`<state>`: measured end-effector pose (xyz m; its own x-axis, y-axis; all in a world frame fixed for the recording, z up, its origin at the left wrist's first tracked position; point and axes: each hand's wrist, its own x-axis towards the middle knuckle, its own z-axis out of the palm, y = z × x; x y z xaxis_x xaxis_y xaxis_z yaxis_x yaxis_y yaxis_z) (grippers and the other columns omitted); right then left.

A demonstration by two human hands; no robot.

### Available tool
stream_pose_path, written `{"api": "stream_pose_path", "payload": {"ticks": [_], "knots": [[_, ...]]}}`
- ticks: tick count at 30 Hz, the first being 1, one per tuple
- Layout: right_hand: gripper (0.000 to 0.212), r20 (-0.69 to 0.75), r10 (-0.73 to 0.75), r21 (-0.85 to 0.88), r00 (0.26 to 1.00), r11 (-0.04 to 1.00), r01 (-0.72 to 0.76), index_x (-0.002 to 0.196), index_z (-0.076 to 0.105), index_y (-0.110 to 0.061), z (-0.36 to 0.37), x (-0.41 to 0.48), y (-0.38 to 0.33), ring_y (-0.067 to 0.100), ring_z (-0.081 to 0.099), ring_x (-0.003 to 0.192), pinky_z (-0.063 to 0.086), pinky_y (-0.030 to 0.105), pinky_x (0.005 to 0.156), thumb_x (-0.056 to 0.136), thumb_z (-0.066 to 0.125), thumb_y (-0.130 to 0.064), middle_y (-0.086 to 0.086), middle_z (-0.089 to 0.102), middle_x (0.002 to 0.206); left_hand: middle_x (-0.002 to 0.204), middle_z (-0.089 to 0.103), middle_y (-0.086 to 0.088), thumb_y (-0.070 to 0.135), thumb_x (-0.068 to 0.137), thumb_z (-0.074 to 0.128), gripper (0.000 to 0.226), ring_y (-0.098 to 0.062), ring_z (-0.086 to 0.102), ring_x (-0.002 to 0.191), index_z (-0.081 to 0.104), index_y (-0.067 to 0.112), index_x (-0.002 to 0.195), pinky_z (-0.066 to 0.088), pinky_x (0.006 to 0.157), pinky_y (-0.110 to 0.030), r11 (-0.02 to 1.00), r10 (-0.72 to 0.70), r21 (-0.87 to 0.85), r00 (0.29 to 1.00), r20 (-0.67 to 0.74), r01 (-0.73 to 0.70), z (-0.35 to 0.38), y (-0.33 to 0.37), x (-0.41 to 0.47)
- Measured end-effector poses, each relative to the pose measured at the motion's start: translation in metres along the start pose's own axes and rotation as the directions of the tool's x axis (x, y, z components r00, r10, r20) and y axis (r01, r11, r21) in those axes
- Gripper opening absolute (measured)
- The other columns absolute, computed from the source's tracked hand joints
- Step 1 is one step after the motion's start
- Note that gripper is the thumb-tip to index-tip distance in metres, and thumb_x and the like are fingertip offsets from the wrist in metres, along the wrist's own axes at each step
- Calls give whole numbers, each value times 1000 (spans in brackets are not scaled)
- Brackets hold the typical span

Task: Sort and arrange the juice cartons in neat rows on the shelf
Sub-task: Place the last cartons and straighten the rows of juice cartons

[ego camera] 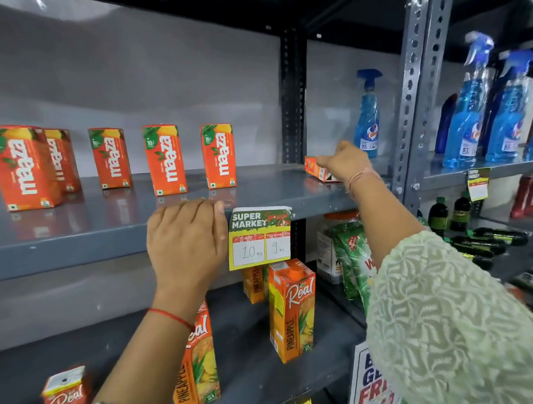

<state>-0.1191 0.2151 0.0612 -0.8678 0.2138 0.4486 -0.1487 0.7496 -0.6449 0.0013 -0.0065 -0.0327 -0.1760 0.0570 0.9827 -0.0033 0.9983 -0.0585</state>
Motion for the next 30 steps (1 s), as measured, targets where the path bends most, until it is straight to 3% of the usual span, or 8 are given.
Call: {"api": "stream_pose_path", "payload": {"ticks": [3, 6, 11, 13, 17, 24, 28, 30], "knots": [[41, 203, 78, 76, 976, 993, -95, 112, 52, -3, -20, 4, -6, 21, 58, 76, 48, 24, 58, 76, 63, -19, 14, 60, 100, 72, 71, -12, 22, 91, 42, 37, -30, 64, 64, 68, 4, 73, 35, 69, -34, 1000, 11, 5, 1000, 4, -11, 1, -1, -1], [32, 281, 74, 11, 957, 997, -80, 98, 58, -5, -31, 6, -13, 31, 68, 92, 57, 40, 82, 71, 72, -14, 20, 67, 108, 72, 71, -11, 22, 91, 43, 36, -30, 64, 64, 68, 4, 73, 34, 69, -34, 1000, 16, -2, 1000, 15, -16, 0, -2, -1], [67, 150, 36, 343, 988, 935, -86, 121, 42, -11, -31, -13, 1, 26, 59, 102, 49, 23, 66, 66, 80, -4, 12, 57, 118, 73, 71, -11, 23, 92, 40, 38, -30, 65, 65, 69, 4, 75, 34, 70, -34, 1000, 12, -26, 999, 50, -11, -5, 0, 0], [83, 73, -17, 436, 997, 900, -16, 135, 36, -8, -28, -22, 8, 24, 58, 105, 52, 31, 84, 65, 81, -3, 12, 58, 118, 74, 71, -11, 24, 92, 38, 40, -30, 65, 67, 69, 4, 76, 38, 70, -34, 999, 3, -38, 997, 72, 0, -8, 1, 1], [60, -4, -118, 356, 993, 928, 111, 121, 54, -1, -24, -35, 11, 19, 54, 99, 46, 30, 91, 68, 80, -9, 11, 57, 114, 73, 72, -10, 24, 91, 38, 41, -28, 66, 67, 70, 4, 75, 44, 69, -31, 998, -3, -66, 996, 92, 10, -12, 1, 2], [53, 14, -22, 524, 1000, 851, 12, 90, 32, -17, -14, -46, 20, 28, 58, 106, 49, 44, 98, 68, 77, 1, 17, 59, 113, 73, 72, -9, 23, 90, 39, 39, -27, 66, 66, 71, 6, 76, 45, 66, -29, 996, 65, -64, 988, 139, -57, -18, -4, 4], [52, -108, 51, 612, 993, 791, 26, 92, 37, -16, -4, -64, 8, 26, 60, 98, 50, 37, 91, 66, 80, -2, 13, 60, 105, 76, 72, -8, 23, 89, 40, 37, -26, 67, 67, 71, 6, 79, 44, 65, -30, 991, 135, -43, 977, 163, -130, -24, -17, 3], [56, -87, 26, 676, 996, 736, 39, 112, 43, -9, -1, -75, -12, 26, 61, 101, 49, 35, 91, 69, 77, -1, 19, 63, 116, 74, 72, -9, 22, 90, 42, 36, -26, 66, 65, 71, 6, 78, 43, 65, -30, 995, 103, 1, 981, 162, -104, -31, -36, 0]]}}
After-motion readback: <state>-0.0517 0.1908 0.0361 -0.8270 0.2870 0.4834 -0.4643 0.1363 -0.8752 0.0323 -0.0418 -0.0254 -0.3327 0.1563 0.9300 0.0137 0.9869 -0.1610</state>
